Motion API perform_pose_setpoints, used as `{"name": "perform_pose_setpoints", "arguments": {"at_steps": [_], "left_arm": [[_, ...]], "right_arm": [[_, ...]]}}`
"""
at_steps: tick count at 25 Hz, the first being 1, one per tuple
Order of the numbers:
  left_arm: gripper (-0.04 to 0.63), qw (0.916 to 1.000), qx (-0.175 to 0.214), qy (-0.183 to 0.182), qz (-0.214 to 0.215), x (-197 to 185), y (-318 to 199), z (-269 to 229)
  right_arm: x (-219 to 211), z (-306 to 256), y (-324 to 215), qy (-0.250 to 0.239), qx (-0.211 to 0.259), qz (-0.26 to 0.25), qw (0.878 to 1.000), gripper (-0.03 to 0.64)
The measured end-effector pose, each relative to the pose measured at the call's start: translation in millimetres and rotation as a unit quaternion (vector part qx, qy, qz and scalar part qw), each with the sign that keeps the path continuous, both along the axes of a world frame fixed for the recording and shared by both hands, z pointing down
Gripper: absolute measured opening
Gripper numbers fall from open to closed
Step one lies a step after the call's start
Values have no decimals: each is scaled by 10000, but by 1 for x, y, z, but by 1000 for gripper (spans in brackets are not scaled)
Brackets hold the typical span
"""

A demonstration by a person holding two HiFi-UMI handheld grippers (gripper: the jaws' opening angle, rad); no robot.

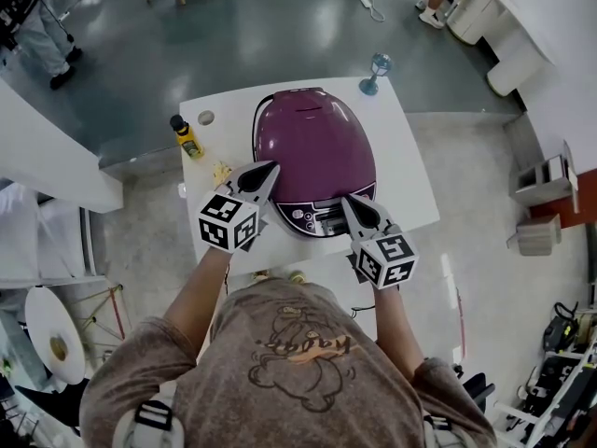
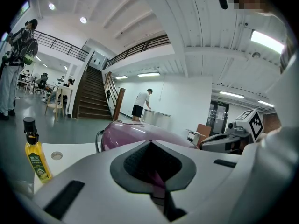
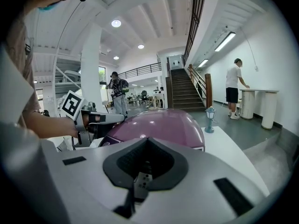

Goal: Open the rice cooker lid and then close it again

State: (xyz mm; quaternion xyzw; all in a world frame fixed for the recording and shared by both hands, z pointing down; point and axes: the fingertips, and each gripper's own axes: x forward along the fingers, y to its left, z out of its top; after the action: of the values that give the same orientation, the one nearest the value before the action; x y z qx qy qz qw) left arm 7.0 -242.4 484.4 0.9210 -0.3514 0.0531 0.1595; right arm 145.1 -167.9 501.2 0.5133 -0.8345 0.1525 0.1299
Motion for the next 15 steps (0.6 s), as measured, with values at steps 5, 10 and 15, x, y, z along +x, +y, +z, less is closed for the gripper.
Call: {"name": "perform_pose_setpoints", "arguments": {"at_steps": [5,10,15], "left_arm": [[21,10000,-7,-18,11,2,0,-1],[21,10000,5,-68,43,2,-1,-1],[21,9997,135,-144,145,8,3,-6]], "right_arm": [[2,0,0,20,-30,0,10000,0],[1,0,-1,-119,-169,-175,9996,-2],[1,1,0,-72,-223,-190,9995,-2]]}}
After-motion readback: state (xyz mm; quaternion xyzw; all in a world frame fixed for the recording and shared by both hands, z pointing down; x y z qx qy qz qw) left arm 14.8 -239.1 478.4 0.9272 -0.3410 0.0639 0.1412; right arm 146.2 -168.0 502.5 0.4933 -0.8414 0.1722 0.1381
